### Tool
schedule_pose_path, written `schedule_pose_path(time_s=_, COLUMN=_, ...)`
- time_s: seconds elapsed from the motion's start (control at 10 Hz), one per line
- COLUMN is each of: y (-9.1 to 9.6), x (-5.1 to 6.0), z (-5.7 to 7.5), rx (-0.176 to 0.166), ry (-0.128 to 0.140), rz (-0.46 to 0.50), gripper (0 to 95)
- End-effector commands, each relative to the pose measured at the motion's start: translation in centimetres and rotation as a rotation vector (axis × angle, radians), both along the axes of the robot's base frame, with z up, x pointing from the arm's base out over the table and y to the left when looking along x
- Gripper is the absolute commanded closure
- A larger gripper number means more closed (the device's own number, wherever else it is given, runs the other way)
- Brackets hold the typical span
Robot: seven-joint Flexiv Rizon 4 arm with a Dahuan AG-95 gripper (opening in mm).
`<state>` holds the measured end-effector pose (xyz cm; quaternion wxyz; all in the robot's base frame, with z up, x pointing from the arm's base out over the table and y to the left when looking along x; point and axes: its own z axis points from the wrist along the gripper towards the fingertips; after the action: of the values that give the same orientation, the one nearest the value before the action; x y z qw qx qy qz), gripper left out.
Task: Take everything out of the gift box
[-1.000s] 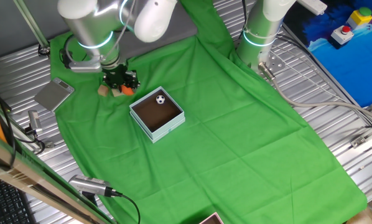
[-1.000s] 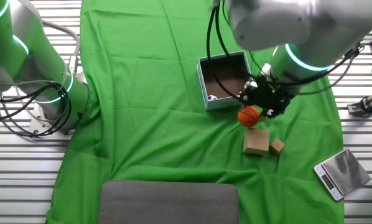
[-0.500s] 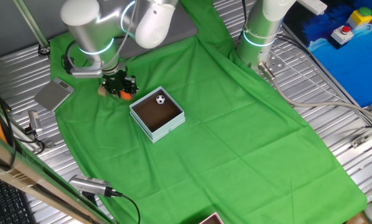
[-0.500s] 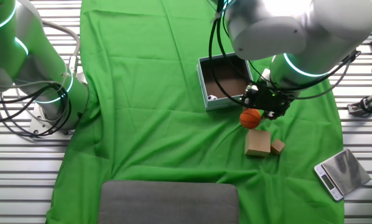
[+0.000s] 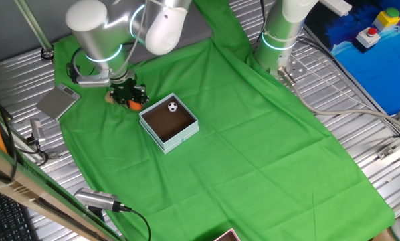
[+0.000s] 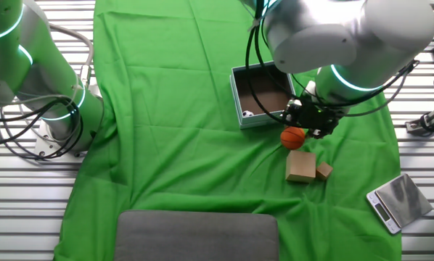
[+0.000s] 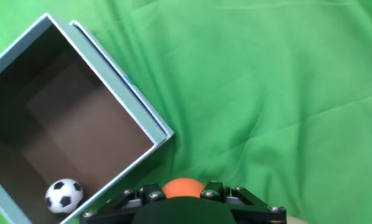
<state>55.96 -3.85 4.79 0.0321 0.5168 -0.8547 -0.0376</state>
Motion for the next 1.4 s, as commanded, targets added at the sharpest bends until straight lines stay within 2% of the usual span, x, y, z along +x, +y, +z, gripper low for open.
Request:
schedule_pose_path(time_s=0.1, y=0.0, x=0.0, z=0.0, rx=-0.004, ry=-0.002, rz=0.004, gripper=76.0)
schedule_pose_path(time_s=0.2, y=0.0, x=0.0, z=0.0, rx=-0.001, ry=-0.003, rz=0.007, gripper=38.0)
schedule_pose_path(time_s=0.4, y=0.0, x=0.0, z=0.0, rx=0.015, ry=-0.004, rz=0.011, gripper=38.0)
schedule_pose_path(time_s=0.5, y=0.0, x=0.0, z=0.0, rx=0.024, ry=-0.004, rz=0.013, gripper=19.0)
schedule_pose_path(time_s=0.8, y=0.1, x=0.0, z=0.7, rx=0.040, ry=0.002, rz=0.021, gripper=19.0)
schedule_pose_path(time_s=0.9, y=0.3, x=0.0, z=2.0, rx=0.029, ry=0.010, rz=0.023, gripper=19.0)
schedule_pose_path(time_s=1.0, y=0.7, x=-0.2, z=3.7, rx=0.017, ry=0.015, rz=0.014, gripper=38.0)
schedule_pose_path(time_s=1.1, y=0.9, x=-0.4, z=4.5, rx=0.016, ry=0.019, rz=0.004, gripper=38.0)
schedule_pose_path(time_s=1.2, y=1.4, x=-0.7, z=6.0, rx=0.018, ry=0.031, rz=-0.010, gripper=38.0)
schedule_pose_path(time_s=1.4, y=3.0, x=-1.1, z=7.9, rx=0.018, ry=0.051, rz=-0.042, gripper=38.0)
